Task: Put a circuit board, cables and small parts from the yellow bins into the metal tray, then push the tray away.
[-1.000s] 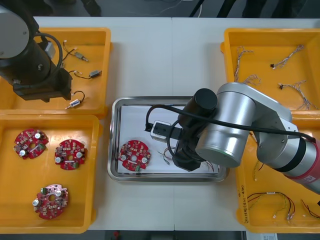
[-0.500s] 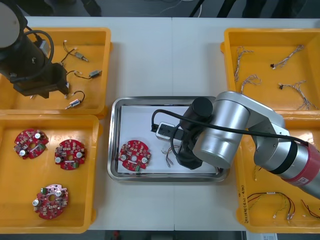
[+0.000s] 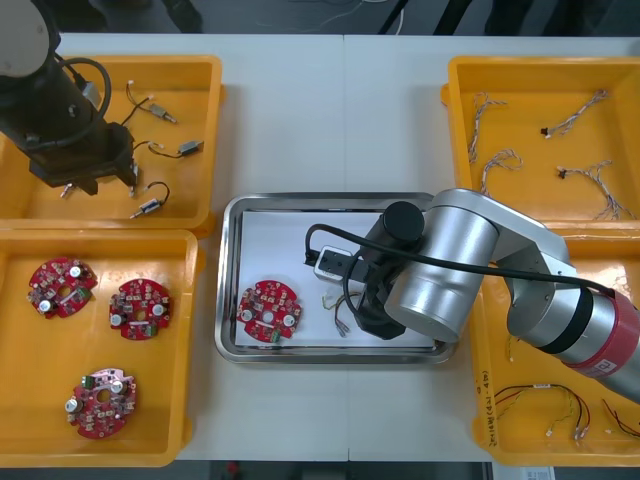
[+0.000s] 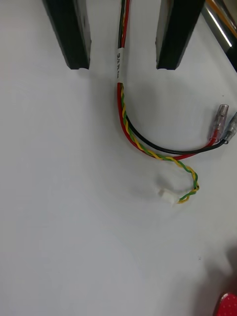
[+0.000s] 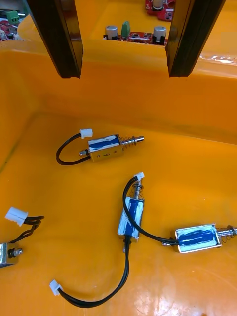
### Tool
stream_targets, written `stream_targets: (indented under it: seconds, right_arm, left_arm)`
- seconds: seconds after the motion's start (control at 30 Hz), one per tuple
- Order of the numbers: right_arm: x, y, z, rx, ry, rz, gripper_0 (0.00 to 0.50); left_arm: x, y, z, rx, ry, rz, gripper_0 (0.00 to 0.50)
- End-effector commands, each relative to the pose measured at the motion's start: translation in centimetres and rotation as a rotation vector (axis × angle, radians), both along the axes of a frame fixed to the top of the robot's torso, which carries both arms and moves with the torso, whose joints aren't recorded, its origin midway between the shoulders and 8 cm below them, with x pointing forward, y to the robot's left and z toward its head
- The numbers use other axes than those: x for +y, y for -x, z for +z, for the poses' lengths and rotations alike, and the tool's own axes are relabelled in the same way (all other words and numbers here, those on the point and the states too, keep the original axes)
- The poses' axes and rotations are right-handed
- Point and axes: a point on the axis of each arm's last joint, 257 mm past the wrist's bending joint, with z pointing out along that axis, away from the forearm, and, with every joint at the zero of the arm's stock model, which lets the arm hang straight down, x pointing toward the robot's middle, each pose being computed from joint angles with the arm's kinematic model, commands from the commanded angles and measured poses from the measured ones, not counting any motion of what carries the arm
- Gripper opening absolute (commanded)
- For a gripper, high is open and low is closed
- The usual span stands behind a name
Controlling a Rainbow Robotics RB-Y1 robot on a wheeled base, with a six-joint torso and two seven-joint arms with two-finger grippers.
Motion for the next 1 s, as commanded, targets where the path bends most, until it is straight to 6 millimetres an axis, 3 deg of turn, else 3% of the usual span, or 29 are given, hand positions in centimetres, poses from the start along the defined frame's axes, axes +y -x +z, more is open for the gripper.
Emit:
stream_targets:
  seconds: [0.03,0.27,0.53,0.87,1.0]
  right_arm:
    - [1.3,0.6,-0.2,-0.007,-0.003,0.048,0.5]
    - [2.0,-0.1,0.8,-0.051,-0.02,0.034,0.5]
    - [2.8,-1.7,4.3,-0.119,-0.085,-0.002,0.5]
    - [0.9,-2.5,8.9,-0.102,-0.107,-0.121,0.5]
    - [-1.2,-3.0,11.5,-0.084,-0.105,-0.219,0.5]
  left_arm:
    - [0.1,-1.5,2.0,-0.056,-0.071,-0.146,0.5]
    - [-0.6,-1.9,0.9,-0.062,-0.089,-0.177,0.5]
    - [-1.1,-2.5,-0.7,-0.058,-0.068,-0.188,0.5]
    - [-1.7,-3.6,-3.0,-0.077,-0.09,-0.223,0.5]
    - [-2.1,-3.8,-4.2,-0.08,-0.102,-0.241,0.5]
